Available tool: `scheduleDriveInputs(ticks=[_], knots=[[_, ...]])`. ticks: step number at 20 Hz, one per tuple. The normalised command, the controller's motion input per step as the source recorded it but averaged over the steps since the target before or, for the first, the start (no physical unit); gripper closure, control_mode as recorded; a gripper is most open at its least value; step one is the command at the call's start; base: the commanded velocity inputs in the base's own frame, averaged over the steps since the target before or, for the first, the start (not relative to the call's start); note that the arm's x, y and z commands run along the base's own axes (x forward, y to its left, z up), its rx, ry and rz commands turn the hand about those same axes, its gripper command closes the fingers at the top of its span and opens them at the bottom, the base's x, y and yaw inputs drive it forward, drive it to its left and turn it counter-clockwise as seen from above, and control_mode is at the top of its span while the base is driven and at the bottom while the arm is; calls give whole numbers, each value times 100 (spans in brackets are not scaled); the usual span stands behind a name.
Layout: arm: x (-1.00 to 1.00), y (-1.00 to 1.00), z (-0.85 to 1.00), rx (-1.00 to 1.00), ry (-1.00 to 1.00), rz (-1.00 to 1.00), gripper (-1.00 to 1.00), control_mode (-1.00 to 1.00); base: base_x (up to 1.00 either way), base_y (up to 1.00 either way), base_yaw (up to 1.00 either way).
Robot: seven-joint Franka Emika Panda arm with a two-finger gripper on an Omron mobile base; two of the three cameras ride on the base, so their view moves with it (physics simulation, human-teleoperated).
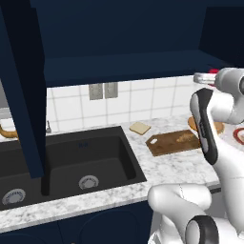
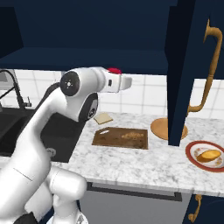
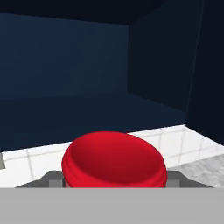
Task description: From the different types of pastries on the counter, select a croissant and place it on the cutting board. Then retrieve a jar of jam from the cabinet and place it alongside the croissant on the cutting board.
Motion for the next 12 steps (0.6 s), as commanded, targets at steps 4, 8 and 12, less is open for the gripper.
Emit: scheduleDriveInputs(ticks=[4, 8, 12], knots=[[-100, 24, -67, 0, 0, 0, 100, -100, 0, 0, 0], [-100, 6, -91, 1, 0, 0, 100, -100, 0, 0, 0], [-99, 1, -91, 0, 0, 0, 100, -100, 0, 0, 0]])
